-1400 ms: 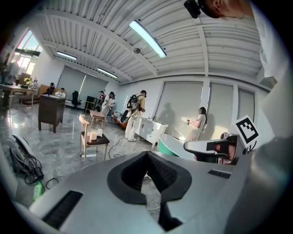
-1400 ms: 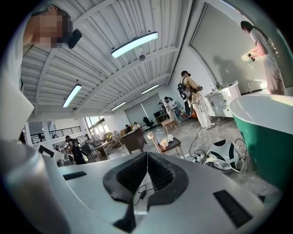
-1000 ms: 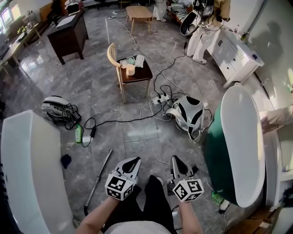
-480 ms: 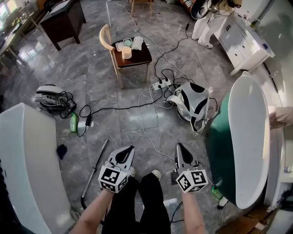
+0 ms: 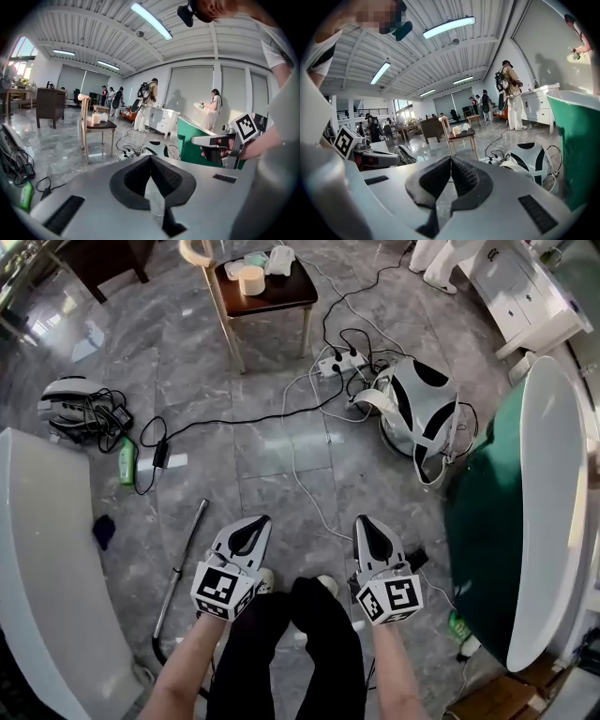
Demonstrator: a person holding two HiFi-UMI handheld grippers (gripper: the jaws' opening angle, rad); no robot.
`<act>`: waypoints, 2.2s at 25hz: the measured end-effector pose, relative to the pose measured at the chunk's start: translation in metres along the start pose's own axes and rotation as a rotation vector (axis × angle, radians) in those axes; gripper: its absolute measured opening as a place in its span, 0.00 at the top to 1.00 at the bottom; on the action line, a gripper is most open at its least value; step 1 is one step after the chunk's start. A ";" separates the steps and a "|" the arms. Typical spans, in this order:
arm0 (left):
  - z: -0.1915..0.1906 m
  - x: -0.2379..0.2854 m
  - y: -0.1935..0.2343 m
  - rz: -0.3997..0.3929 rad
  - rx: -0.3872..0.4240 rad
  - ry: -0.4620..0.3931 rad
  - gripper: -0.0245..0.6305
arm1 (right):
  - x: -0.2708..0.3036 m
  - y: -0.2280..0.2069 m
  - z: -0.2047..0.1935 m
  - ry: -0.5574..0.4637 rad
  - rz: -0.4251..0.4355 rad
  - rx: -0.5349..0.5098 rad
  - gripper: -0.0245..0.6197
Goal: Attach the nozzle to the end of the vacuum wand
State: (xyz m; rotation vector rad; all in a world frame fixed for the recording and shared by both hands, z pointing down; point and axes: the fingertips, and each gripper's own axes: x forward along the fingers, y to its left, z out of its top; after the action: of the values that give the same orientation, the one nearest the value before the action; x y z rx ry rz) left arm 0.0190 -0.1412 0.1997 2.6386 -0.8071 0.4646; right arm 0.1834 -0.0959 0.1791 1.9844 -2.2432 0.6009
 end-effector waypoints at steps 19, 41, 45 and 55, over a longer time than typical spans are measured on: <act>-0.287 0.163 0.129 -0.052 0.062 -0.091 0.95 | 0.164 -0.087 -0.286 -0.051 0.246 -0.147 0.94; -0.396 0.234 -0.007 -0.444 0.043 -0.048 0.95 | 0.065 -0.212 -0.427 0.177 -0.060 -0.168 0.94; -0.400 0.265 -0.072 -0.613 0.010 -0.052 0.95 | -0.014 -0.265 -0.434 0.214 -0.216 -0.150 0.94; -0.422 0.297 -0.150 -0.783 0.055 0.060 0.95 | -0.099 -0.328 -0.505 0.627 -0.252 -0.296 0.52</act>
State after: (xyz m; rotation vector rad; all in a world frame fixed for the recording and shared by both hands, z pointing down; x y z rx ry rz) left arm 0.2528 0.0091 0.6595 2.6953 0.2832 0.3370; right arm 0.4197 0.1444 0.6875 1.6049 -1.5794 0.6904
